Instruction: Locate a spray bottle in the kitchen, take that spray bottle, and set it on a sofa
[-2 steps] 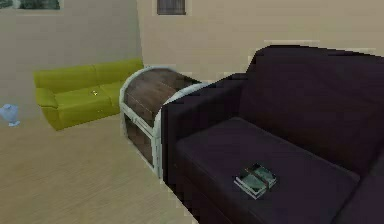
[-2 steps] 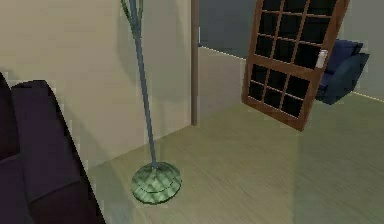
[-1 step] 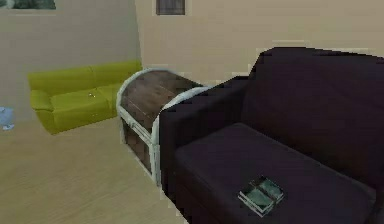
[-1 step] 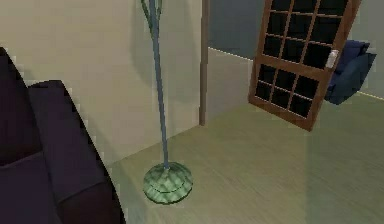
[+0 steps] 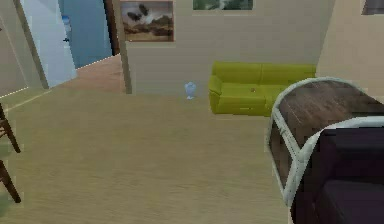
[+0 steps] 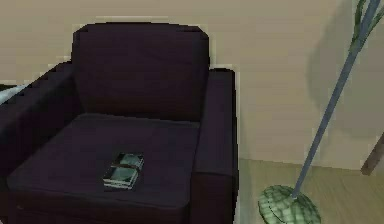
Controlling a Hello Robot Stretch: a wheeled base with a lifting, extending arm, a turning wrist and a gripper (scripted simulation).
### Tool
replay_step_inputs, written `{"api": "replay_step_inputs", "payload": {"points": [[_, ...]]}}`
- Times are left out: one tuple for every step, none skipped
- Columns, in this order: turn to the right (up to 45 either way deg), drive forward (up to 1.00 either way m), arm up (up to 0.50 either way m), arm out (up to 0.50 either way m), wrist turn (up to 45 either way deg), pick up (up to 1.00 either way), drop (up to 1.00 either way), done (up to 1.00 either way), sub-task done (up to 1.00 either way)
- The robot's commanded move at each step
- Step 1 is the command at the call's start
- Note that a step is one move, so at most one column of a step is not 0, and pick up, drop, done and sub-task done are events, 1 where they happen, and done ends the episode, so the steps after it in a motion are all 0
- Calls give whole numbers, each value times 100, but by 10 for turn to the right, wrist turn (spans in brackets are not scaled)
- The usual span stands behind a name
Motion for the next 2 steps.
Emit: {"api": "replay_step_inputs", "payload": {"points": [[-90,0,0,0,0,0,0,0,0],[0,30,0,0,0,0,0,0,0]]}}
